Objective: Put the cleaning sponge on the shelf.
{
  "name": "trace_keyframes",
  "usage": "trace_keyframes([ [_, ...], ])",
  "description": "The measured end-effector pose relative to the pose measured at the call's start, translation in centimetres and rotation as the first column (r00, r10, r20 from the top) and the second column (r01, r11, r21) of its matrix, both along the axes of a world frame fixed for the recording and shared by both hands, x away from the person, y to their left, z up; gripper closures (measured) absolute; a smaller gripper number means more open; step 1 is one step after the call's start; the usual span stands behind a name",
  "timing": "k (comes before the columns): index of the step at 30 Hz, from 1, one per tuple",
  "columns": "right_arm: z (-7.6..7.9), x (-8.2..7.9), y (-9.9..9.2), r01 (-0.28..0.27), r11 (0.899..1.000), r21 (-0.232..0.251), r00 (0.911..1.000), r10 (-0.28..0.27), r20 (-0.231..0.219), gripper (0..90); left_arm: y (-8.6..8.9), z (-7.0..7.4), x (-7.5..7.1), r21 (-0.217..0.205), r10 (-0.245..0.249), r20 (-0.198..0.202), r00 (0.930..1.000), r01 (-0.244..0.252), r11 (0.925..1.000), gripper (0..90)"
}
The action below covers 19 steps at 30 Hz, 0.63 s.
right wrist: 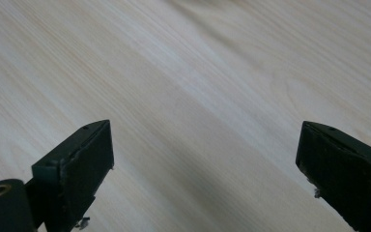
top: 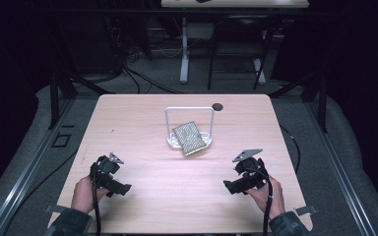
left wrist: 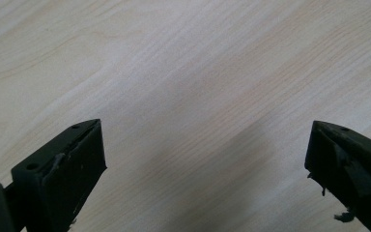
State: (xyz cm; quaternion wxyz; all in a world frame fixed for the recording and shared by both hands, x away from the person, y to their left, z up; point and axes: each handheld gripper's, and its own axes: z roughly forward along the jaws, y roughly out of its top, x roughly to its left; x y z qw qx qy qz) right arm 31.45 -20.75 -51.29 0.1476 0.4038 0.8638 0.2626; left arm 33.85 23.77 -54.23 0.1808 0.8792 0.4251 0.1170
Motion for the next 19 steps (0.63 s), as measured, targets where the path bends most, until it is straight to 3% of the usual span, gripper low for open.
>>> trace_keyframes([
  [9, -0.9, -0.6, -1.6, 0.04, 0.998, -0.042, 0.9985, -0.041, -0.035, 6.0, -0.1, 0.0, 0.0, 0.001, -0.005, 0.0, 1.0, 0.005, 1.0, 0.5],
  [19, -1.3, -0.4, -1.3, 0.03, 0.996, -0.08, 0.9984, -0.034, -0.045, 5.8, -0.1, 0.0, 0.1, 0.001, -0.01, 0.0, 0.9999, 0.01, 0.9999, 0.5],
])
